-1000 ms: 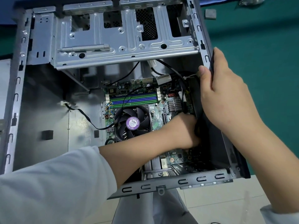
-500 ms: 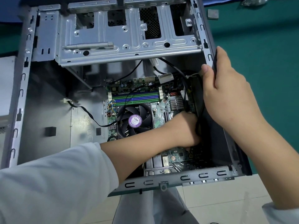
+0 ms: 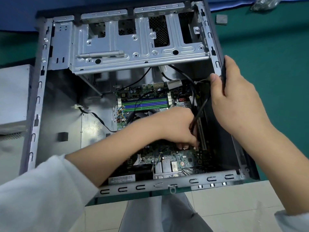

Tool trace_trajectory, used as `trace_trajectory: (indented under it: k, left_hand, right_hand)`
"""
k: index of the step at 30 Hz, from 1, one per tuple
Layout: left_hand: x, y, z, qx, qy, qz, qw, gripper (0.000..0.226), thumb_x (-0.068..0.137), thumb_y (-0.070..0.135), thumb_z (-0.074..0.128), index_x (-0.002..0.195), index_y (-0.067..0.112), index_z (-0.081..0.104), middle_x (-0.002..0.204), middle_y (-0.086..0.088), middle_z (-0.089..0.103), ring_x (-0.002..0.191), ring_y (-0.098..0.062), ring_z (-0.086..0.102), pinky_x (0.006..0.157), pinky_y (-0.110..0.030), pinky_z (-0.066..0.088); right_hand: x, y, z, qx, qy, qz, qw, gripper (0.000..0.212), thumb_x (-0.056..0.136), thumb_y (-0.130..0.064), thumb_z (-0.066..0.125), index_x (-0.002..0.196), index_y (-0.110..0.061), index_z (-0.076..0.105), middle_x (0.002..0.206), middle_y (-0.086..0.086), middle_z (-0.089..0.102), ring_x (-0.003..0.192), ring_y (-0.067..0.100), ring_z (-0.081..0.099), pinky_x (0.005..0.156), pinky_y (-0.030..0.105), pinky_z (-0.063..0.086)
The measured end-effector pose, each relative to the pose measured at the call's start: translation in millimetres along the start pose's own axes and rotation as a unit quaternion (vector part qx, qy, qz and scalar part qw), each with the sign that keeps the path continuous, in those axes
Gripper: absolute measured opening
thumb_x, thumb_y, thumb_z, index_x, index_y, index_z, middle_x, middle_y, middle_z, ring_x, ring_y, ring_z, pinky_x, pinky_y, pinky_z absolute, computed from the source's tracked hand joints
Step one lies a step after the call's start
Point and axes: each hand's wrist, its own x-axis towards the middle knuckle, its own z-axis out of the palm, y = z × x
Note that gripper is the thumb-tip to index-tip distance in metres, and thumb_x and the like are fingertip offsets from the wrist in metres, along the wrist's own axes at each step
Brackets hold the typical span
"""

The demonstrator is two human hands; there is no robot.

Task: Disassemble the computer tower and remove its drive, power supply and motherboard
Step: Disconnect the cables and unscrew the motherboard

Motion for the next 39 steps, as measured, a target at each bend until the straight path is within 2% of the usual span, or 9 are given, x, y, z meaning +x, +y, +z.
trace_trajectory:
  k: [4, 10, 15, 21, 24, 27, 30, 33, 39]
  left_hand:
    - [-36, -12, -23, 0.087, 0.051, -0.004, 0.995, 0.014, 0.079, 0.036, 0.071, 0.08, 0.022, 0.074, 0.063, 0.012, 0.069, 0.054, 0.002, 0.059, 0.052, -0.017, 0.046]
    - [-75, -36, -37, 0.006, 0.24, -0.013, 0.971, 0.013, 0.081, 0.036, 0.068, 0.073, 0.025, 0.069, 0.058, 0.016, 0.061, 0.041, 0.004, 0.046, 0.043, -0.005, 0.032]
    - [-70, -38, -41, 0.083, 0.283, 0.073, 0.953, 0.047, 0.087, 0.053, 0.049, 0.121, 0.024, 0.061, 0.108, 0.01, 0.06, 0.102, -0.003, 0.054, 0.096, -0.024, 0.041]
    - [-29, -8, -39, 0.219, 0.297, 0.174, 0.913, 0.038, 0.1, 0.025, 0.04, 0.135, 0.016, 0.049, 0.143, -0.001, 0.043, 0.136, -0.017, 0.032, 0.114, -0.031, 0.024]
    - [-18, -12, -38, 0.288, 0.28, 0.162, 0.901, 0.038, 0.1, 0.031, 0.035, 0.127, 0.014, 0.055, 0.133, -0.003, 0.052, 0.13, -0.02, 0.041, 0.118, -0.031, 0.016]
    - [-15, -18, -30, 0.319, 0.295, 0.17, 0.885, 0.038, 0.1, 0.028, 0.035, 0.102, 0.007, 0.067, 0.1, -0.007, 0.059, 0.1, -0.024, 0.056, 0.117, -0.028, 0.017]
    - [-9, -18, -22, 0.289, 0.307, 0.137, 0.896, 0.036, 0.1, 0.03, 0.039, 0.089, 0.007, 0.065, 0.085, -0.004, 0.049, 0.09, -0.027, 0.054, 0.088, -0.028, 0.036]
    - [8, -14, -20, 0.23, 0.338, 0.048, 0.912, 0.038, 0.1, 0.036, 0.038, 0.09, 0.01, 0.064, 0.082, 0.002, 0.042, 0.089, -0.026, 0.055, 0.068, -0.03, 0.031]
    - [44, -4, -18, -0.119, 0.39, -0.033, 0.913, 0.022, 0.083, 0.021, 0.065, 0.102, 0.011, 0.065, 0.094, -0.003, 0.067, 0.091, -0.018, 0.061, 0.079, -0.029, 0.048]
  right_hand:
    - [0, 0, 0, -0.008, 0.037, -0.049, 0.998, 0.05, 0.099, -0.024, 0.039, 0.145, -0.007, 0.029, 0.133, 0.018, 0.041, 0.122, 0.033, 0.035, 0.1, 0.032, 0.025]
    - [-15, -1, -6, -0.147, 0.067, -0.195, 0.967, 0.034, 0.085, -0.022, 0.049, 0.115, -0.014, 0.06, 0.103, 0.016, 0.045, 0.095, 0.026, 0.03, 0.084, 0.037, 0.025]
    - [-18, -1, -5, -0.215, 0.013, -0.22, 0.951, 0.013, 0.078, -0.032, 0.066, 0.081, -0.019, 0.067, 0.081, -0.001, 0.057, 0.091, 0.03, 0.043, 0.082, 0.037, 0.021]
    - [-17, 0, -7, -0.165, 0.021, -0.226, 0.96, 0.027, 0.078, -0.045, 0.062, 0.067, -0.02, 0.062, 0.074, -0.005, 0.053, 0.088, 0.027, 0.041, 0.078, 0.034, 0.019]
    - [-16, 2, -6, -0.126, 0.025, -0.229, 0.965, 0.028, 0.079, -0.042, 0.061, 0.064, -0.018, 0.061, 0.072, -0.004, 0.051, 0.086, 0.027, 0.04, 0.075, 0.032, 0.019]
    - [-17, 3, -4, -0.106, 0.027, -0.233, 0.966, 0.029, 0.081, -0.04, 0.06, 0.065, -0.015, 0.062, 0.07, -0.004, 0.048, 0.085, 0.027, 0.039, 0.071, 0.04, 0.035]
    - [-17, 3, -3, -0.103, 0.032, -0.232, 0.967, 0.031, 0.083, -0.036, 0.059, 0.065, -0.011, 0.062, 0.07, -0.001, 0.049, 0.085, 0.028, 0.039, 0.071, 0.044, 0.039]
    - [-17, 2, -2, -0.108, 0.038, -0.229, 0.967, 0.03, 0.083, -0.034, 0.059, 0.066, -0.01, 0.063, 0.069, 0.0, 0.049, 0.085, 0.029, 0.04, 0.07, 0.043, 0.039]
    - [-16, 2, -2, -0.102, 0.037, -0.231, 0.967, 0.026, 0.082, -0.033, 0.061, 0.069, -0.011, 0.064, 0.07, 0.001, 0.05, 0.086, 0.031, 0.041, 0.07, 0.043, 0.037]
